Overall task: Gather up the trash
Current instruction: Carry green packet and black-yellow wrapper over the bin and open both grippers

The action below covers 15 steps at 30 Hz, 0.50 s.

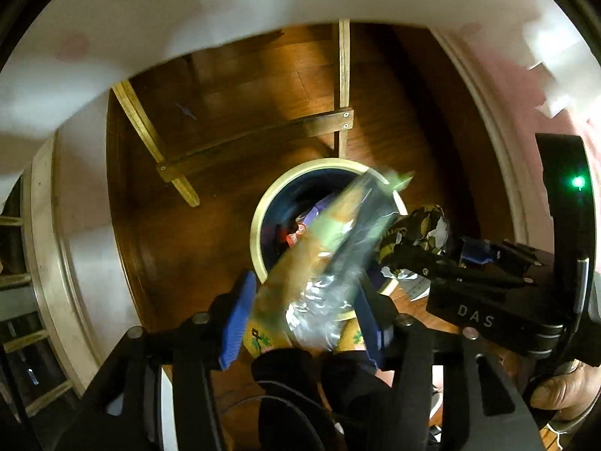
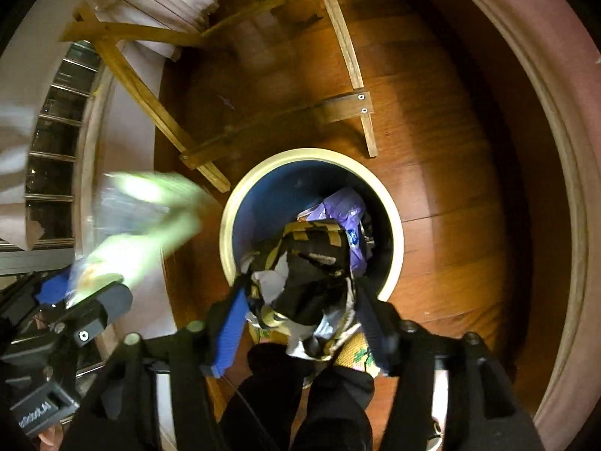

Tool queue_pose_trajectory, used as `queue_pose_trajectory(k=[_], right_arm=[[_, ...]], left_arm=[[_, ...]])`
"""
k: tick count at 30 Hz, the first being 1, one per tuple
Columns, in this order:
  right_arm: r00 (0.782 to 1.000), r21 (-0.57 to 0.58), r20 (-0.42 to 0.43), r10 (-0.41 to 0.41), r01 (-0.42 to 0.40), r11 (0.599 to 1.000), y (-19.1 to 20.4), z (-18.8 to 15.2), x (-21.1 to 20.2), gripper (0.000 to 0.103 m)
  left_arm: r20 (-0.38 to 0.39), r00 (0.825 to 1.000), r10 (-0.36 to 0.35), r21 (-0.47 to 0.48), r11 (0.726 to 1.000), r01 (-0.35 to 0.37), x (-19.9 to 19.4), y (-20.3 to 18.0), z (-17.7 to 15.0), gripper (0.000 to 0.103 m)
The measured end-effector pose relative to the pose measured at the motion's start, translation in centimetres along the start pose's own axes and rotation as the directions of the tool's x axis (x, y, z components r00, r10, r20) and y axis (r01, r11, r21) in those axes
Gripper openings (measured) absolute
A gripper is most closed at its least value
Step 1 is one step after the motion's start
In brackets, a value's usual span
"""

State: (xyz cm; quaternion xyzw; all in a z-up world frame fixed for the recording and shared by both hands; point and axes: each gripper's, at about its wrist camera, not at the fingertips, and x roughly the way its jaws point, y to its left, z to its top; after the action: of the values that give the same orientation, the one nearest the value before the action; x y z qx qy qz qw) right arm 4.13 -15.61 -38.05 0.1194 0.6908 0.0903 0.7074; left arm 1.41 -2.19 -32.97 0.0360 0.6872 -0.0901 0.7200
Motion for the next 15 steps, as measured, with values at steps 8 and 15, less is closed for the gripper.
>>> queue_pose_trajectory(k=[8, 15], right_arm=[[1.0, 0.007, 0.019, 0.001, -0.001, 1.0, 0.0, 0.4, -0.2, 0.07], [0.999, -0.014, 0.044, 0.001, 0.0, 1.0, 1.0, 0.4, -2.1, 0.07]], left_arm=[[-0.022, 1.0, 0.02, -0.039, 0.999, -0.021, 1.1, 1.7, -0.4, 0.08], [0.032, 0.999, 0.038, -0.071, 0.997, -0.035, -1.8, 2.8, -0.9, 0.08]])
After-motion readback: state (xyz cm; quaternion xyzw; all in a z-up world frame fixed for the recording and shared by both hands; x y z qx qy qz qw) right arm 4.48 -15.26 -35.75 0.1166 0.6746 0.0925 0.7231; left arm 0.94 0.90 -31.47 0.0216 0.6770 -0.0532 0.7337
